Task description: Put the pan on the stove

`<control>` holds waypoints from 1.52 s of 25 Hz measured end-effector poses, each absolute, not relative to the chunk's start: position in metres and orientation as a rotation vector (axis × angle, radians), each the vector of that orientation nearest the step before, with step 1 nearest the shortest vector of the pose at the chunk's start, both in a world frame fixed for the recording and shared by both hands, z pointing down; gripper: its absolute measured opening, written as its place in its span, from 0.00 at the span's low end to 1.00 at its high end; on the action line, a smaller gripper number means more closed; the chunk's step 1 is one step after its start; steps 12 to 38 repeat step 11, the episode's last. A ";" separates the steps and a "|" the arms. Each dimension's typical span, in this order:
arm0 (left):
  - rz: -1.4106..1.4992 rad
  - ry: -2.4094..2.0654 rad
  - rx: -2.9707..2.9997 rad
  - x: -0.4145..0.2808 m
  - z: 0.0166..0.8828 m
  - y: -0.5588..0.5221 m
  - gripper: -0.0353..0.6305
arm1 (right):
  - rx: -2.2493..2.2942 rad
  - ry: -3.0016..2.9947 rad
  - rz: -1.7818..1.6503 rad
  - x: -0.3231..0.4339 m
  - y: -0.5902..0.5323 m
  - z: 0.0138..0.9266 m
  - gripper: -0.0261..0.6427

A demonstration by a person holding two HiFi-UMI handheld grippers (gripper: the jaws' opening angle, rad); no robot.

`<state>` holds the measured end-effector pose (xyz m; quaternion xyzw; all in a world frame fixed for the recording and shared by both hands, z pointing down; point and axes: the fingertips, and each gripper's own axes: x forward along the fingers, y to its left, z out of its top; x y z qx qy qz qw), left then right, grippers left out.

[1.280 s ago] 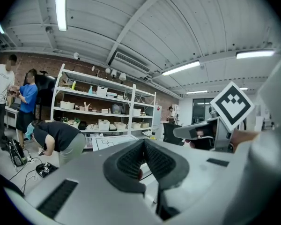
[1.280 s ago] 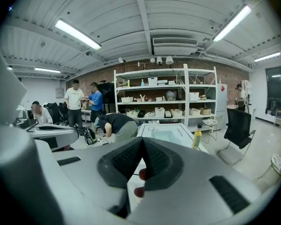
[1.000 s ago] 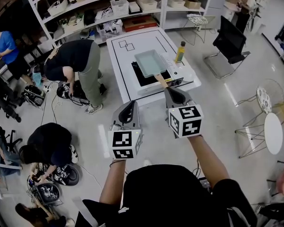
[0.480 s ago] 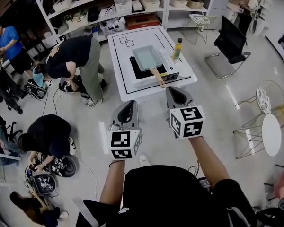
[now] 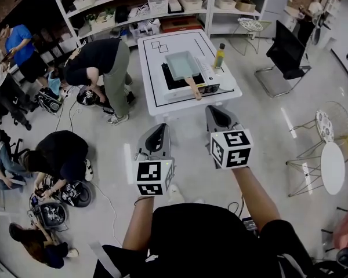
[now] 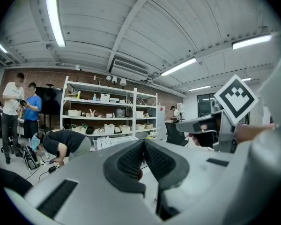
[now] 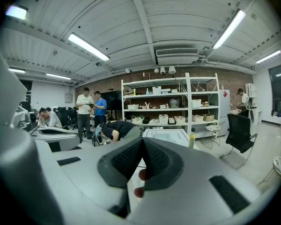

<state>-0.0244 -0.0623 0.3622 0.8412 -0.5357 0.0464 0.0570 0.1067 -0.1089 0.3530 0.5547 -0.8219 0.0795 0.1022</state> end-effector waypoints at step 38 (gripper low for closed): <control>0.153 -1.652 2.524 -0.017 0.364 -0.028 0.07 | 1.632 -2.410 0.219 0.122 -0.080 0.355 0.04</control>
